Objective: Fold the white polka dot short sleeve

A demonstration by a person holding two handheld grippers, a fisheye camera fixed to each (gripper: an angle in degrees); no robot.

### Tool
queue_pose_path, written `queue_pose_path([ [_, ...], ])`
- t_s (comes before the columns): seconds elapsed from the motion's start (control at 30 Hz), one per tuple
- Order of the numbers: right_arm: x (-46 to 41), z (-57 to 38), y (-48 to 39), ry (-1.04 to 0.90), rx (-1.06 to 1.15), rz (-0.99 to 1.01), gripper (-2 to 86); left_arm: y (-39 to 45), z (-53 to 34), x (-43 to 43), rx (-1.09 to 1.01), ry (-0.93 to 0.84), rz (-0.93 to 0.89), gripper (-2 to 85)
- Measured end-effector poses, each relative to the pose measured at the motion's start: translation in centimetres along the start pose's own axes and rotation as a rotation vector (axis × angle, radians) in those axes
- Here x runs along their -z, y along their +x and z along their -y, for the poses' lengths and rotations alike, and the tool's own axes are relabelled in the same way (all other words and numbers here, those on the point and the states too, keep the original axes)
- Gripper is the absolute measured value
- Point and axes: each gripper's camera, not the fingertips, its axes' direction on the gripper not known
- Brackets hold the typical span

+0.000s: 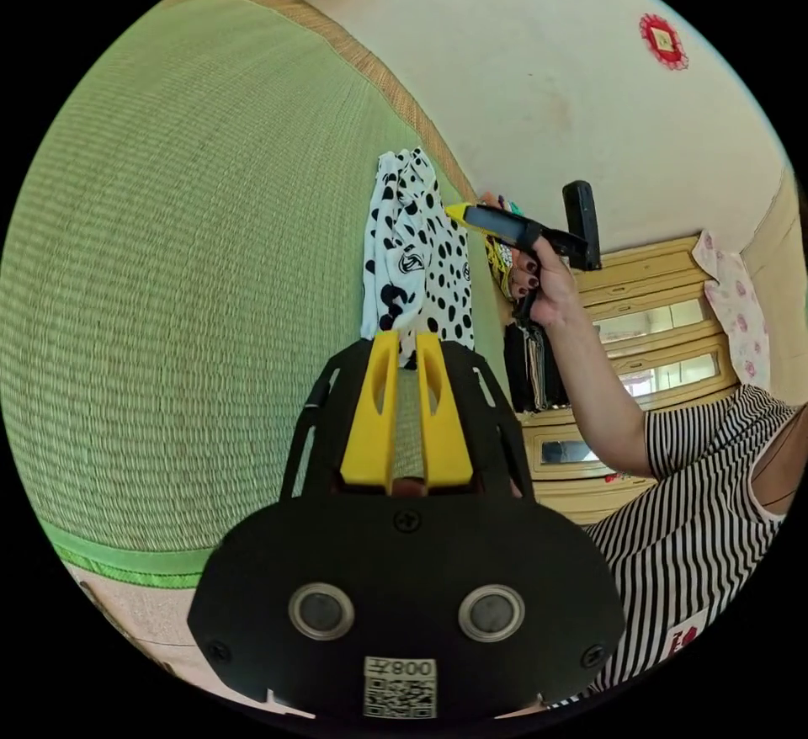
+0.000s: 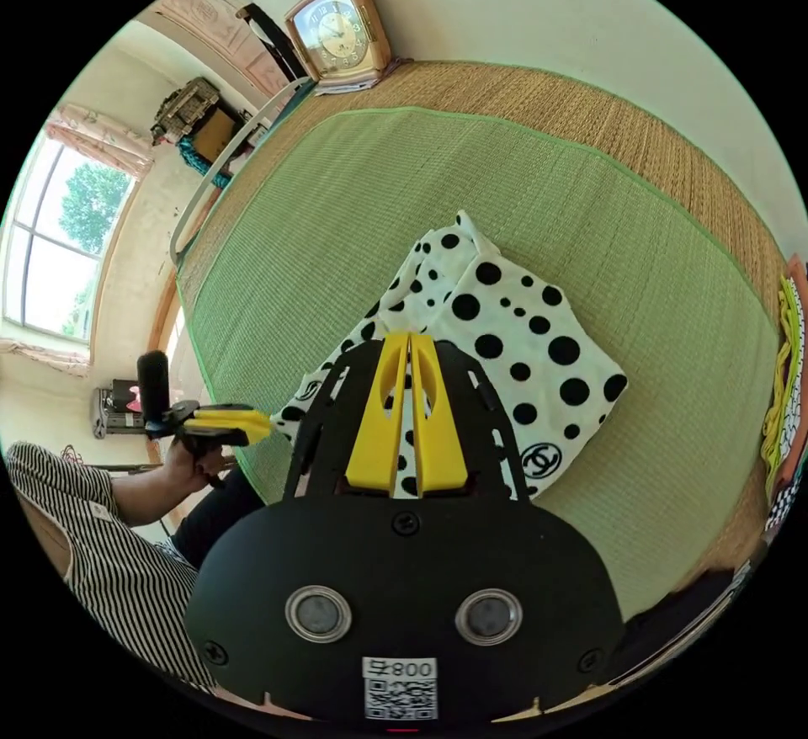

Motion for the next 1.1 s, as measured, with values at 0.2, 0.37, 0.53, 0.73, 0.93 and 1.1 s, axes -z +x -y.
queue_pose_path([
  [0.2, -0.5, -10.2, -1.9, -0.099, 0.006, -0.037, 3.7, 1.6, -0.3, -0.7, -0.063, -0.019, 0.095, 6.1],
  [0.37, -0.9, -15.8, -1.9, -0.138, -0.042, -0.099, 6.7, 2.2, -1.3, -2.9, -0.054, -0.071, 0.158, 1.9],
  [0.53, -2.4, -16.6, -3.0, -0.142, 0.043, -0.139, 6.9, 2.6, -2.8, -3.7, -0.037, -0.083, 0.188, 1.2],
  [0.73, -4.7, -16.9, -3.9, -0.184, 0.166, -0.286, 5.1, 2.5, -4.5, -5.1, 0.0, -0.094, 0.209, 1.2],
  [0.93, -3.5, -17.9, -1.6, -0.171, 0.129, -0.219, 4.0, 2.9, -6.1, -6.0, -0.011, -0.081, 0.212, 2.5],
  [1.1, 0.0, -20.0, 2.0, -0.079, -0.005, -0.087, 3.8, 4.9, -8.5, -4.6, -0.054, 0.009, 0.247, 3.9],
])
